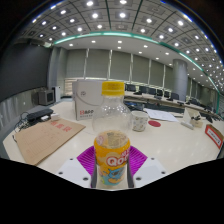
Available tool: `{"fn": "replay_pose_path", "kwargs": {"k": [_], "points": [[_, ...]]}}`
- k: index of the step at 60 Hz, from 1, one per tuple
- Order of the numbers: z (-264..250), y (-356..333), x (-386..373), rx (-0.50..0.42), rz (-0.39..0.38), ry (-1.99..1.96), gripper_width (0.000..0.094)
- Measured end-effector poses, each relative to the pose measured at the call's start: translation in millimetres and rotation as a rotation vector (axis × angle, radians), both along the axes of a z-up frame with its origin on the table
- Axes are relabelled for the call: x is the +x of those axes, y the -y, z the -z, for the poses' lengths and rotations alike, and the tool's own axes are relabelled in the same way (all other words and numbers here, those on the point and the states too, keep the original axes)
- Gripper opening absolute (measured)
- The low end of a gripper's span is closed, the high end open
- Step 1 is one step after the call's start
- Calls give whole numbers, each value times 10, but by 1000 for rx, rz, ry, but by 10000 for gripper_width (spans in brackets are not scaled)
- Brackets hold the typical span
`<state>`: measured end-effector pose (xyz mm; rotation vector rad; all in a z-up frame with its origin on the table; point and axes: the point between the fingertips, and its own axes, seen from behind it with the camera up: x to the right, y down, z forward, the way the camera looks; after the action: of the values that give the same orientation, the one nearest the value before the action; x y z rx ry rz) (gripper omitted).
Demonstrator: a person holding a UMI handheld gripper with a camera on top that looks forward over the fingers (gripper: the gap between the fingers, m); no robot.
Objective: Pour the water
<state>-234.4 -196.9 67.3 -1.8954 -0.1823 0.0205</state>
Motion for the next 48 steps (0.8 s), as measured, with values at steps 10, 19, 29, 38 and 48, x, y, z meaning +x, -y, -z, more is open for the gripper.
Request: {"fn": "replay_pose_path", "kwargs": {"k": [10, 19, 29, 38, 48], "points": [[-429, -198, -312, 7, -38, -101, 393], [-1077, -683, -580, 12, -60, -458, 391], [-1676, -1372, -733, -41, -63, -1019, 392], [-1756, -2131, -563, -114, -14, -1524, 392], [-1548, -2718, -332, -189, 72, -1942, 391]]}}
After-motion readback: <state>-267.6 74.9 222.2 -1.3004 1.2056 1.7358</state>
